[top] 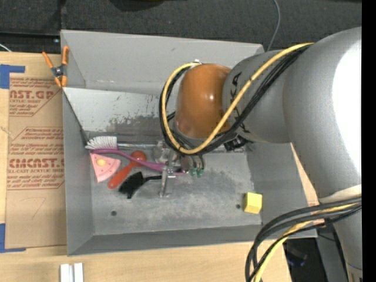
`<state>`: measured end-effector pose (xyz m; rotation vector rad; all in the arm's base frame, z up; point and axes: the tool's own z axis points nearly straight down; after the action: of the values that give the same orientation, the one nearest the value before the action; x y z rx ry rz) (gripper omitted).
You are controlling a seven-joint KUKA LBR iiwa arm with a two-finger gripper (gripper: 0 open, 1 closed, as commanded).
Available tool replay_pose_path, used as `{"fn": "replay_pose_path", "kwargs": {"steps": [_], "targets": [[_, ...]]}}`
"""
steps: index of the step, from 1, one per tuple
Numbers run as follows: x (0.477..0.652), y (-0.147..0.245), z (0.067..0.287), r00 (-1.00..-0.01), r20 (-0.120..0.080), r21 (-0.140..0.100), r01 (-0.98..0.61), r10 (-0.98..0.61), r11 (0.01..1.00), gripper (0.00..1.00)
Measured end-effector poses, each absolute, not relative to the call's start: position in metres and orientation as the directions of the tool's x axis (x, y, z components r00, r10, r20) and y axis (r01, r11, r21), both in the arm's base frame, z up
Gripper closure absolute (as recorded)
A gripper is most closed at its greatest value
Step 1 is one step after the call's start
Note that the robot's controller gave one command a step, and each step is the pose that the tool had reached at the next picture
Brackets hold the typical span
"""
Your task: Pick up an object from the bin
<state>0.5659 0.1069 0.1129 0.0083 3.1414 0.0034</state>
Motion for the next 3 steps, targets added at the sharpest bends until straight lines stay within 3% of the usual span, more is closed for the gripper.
{"fn": "replay_pose_path", "kwargs": {"steps": [1,2,3], "targets": [[0.563,0.115,0.124,-0.999,-0.006,0.004,-0.042,-0.042,0.999,0.00],[0.595,0.073,0.163,-0.987,-0.013,0.003,-0.162,-0.162,0.987,0.00],[0.569,0.122,0.088,-0.990,0.003,0.008,-0.142,-0.142,0.990,0.00]]}}
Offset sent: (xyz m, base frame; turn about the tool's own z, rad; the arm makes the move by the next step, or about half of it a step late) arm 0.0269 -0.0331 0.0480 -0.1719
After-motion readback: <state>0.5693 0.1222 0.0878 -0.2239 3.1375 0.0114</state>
